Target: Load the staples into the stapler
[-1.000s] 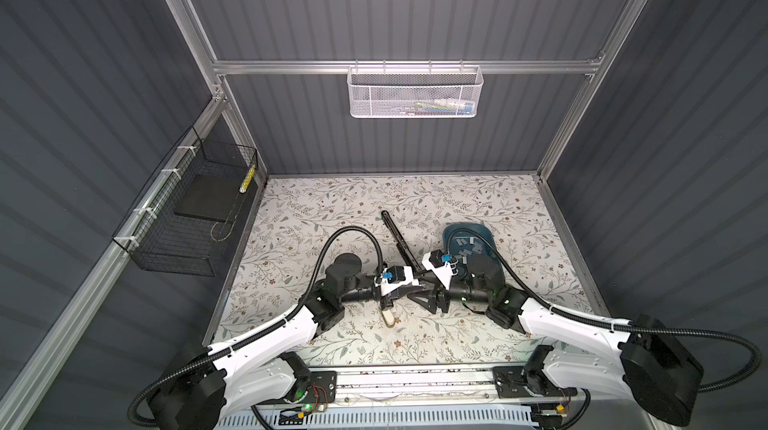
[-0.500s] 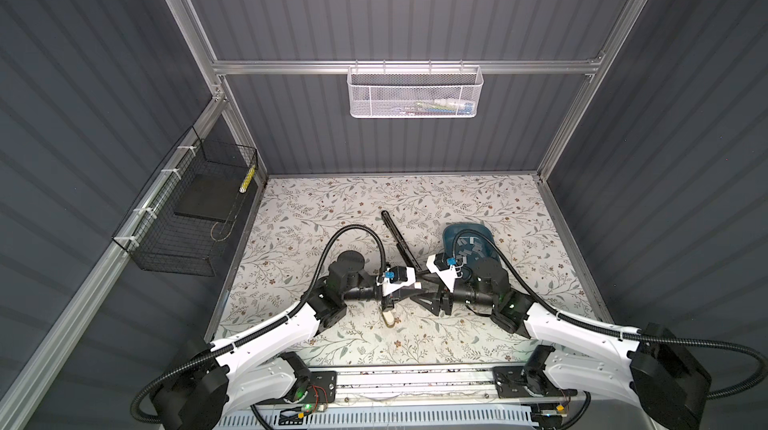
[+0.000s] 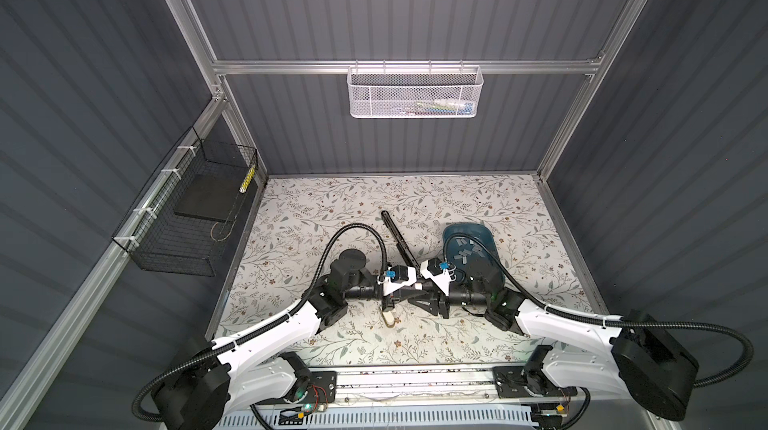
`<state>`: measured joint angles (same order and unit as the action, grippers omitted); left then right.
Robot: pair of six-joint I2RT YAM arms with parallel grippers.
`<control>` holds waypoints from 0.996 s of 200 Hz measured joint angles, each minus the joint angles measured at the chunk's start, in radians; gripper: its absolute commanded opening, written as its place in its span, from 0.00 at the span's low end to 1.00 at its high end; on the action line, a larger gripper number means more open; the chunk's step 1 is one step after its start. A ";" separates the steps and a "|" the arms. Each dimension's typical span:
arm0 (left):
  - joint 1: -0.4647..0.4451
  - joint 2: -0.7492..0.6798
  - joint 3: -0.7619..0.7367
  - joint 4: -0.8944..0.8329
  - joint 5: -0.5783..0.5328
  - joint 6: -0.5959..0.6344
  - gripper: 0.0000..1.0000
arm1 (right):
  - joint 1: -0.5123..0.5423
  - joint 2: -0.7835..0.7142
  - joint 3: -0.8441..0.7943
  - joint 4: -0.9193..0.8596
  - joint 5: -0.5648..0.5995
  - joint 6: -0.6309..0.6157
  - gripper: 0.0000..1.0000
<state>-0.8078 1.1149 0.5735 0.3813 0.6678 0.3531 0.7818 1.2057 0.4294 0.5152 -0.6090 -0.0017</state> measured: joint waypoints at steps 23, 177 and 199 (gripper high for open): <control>0.000 -0.010 -0.002 0.005 -0.018 -0.015 0.28 | 0.005 0.000 0.000 0.012 -0.014 -0.018 0.25; 0.000 -0.264 -0.286 0.295 -1.229 -0.286 1.00 | -0.004 0.249 0.259 -0.220 0.208 0.063 0.12; 0.000 -0.302 -0.321 0.330 -1.368 -0.323 1.00 | -0.004 0.327 0.338 -0.298 0.234 0.073 0.12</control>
<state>-0.8078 0.8131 0.2527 0.7109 -0.7002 0.0296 0.7776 1.5322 0.7673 0.2173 -0.3752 0.0711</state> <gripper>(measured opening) 0.996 0.278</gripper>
